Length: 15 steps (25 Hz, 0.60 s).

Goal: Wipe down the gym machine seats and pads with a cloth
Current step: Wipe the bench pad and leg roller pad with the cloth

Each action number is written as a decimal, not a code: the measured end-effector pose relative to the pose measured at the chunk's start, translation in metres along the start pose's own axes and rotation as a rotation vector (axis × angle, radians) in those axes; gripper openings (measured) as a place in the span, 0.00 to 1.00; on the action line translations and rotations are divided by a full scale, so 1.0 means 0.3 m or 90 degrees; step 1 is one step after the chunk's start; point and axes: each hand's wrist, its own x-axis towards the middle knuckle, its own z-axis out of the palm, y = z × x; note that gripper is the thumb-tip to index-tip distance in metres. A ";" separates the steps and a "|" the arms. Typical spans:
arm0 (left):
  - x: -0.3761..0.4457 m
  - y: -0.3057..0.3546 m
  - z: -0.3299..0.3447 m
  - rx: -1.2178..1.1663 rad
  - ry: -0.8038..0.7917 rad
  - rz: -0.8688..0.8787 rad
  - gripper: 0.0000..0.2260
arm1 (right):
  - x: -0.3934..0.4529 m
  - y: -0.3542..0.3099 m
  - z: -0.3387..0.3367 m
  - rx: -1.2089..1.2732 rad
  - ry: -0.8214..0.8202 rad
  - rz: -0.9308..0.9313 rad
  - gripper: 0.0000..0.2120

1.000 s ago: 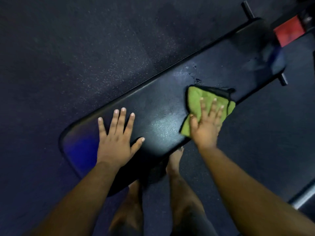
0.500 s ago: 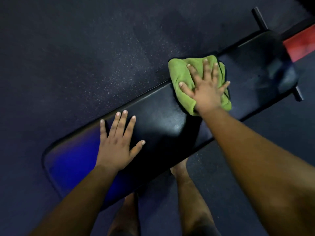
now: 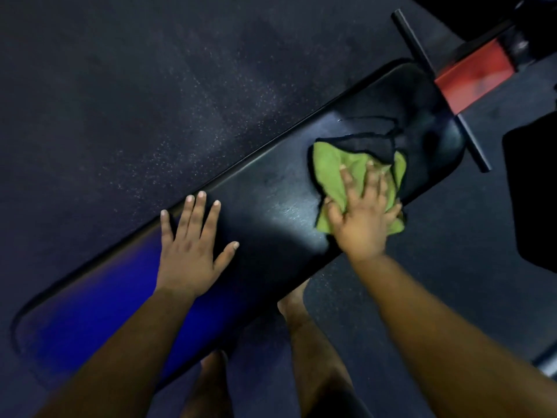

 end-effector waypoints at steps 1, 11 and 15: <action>0.020 0.024 -0.001 -0.007 0.007 0.003 0.36 | -0.079 -0.047 0.030 -0.010 -0.002 -0.008 0.34; 0.282 0.309 -0.022 -0.014 0.039 0.108 0.35 | 0.269 0.342 -0.071 0.257 0.018 0.252 0.36; 0.401 0.400 -0.027 0.008 0.024 0.087 0.36 | 0.253 0.260 -0.062 0.122 0.052 0.229 0.35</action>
